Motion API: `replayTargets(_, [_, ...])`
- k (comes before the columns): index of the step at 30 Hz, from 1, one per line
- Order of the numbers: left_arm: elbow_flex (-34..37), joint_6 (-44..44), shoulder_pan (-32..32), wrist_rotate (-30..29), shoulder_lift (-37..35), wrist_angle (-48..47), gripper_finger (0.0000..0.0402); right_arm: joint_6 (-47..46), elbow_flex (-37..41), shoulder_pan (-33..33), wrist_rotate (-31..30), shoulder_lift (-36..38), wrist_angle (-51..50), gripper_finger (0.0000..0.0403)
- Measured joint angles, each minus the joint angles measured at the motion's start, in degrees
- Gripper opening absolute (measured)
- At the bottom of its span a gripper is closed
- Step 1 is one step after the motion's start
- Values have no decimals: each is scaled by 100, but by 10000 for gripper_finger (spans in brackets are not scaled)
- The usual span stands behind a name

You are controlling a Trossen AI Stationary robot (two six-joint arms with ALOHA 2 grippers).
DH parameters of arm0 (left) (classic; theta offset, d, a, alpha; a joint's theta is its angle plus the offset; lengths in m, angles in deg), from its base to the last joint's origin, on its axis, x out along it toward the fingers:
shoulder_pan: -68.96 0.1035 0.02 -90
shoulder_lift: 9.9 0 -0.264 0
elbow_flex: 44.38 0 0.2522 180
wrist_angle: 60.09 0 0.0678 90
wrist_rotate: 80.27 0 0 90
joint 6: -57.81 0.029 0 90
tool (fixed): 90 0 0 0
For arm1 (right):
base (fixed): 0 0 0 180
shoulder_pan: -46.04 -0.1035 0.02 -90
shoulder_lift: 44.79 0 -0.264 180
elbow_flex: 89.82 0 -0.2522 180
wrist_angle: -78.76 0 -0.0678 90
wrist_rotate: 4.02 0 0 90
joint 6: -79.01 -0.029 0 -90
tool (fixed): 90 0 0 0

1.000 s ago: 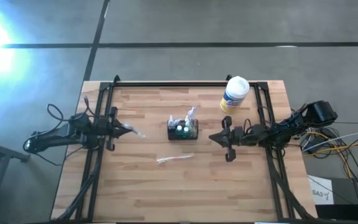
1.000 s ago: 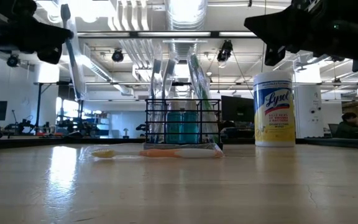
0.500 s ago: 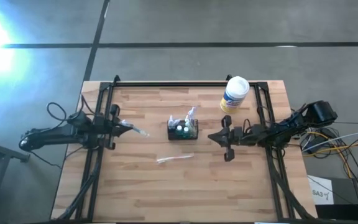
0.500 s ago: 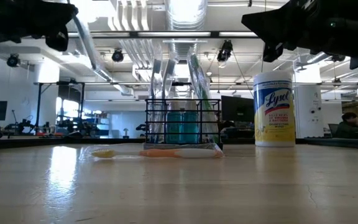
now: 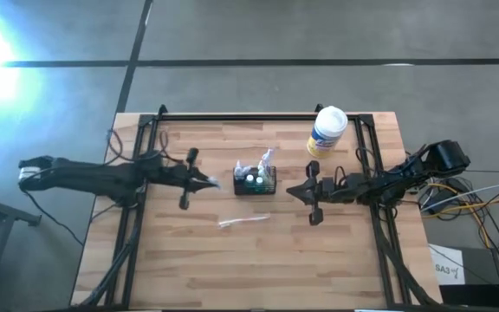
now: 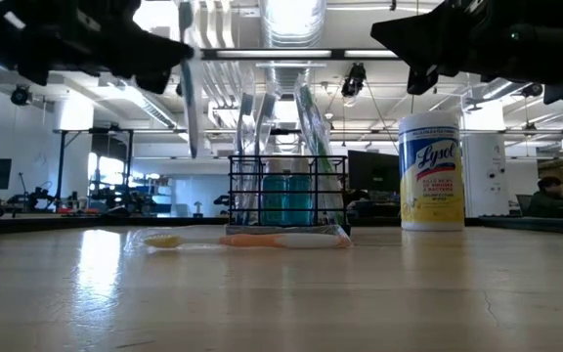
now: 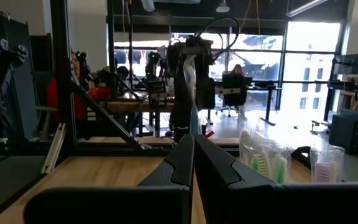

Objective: Pick & Place toothbrushing station
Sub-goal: Put the blue toothbrush into the black wire organizer

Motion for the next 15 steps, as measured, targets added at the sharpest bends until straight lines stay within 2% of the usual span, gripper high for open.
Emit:
replayTargets(7, [-665,504,2,19,1077,139,17,0,15,0,1,0,-1,8])
replayTargets(15, [-1315,1083,46,-238,1676,254,17,0,17,0,1,0,-87,8])
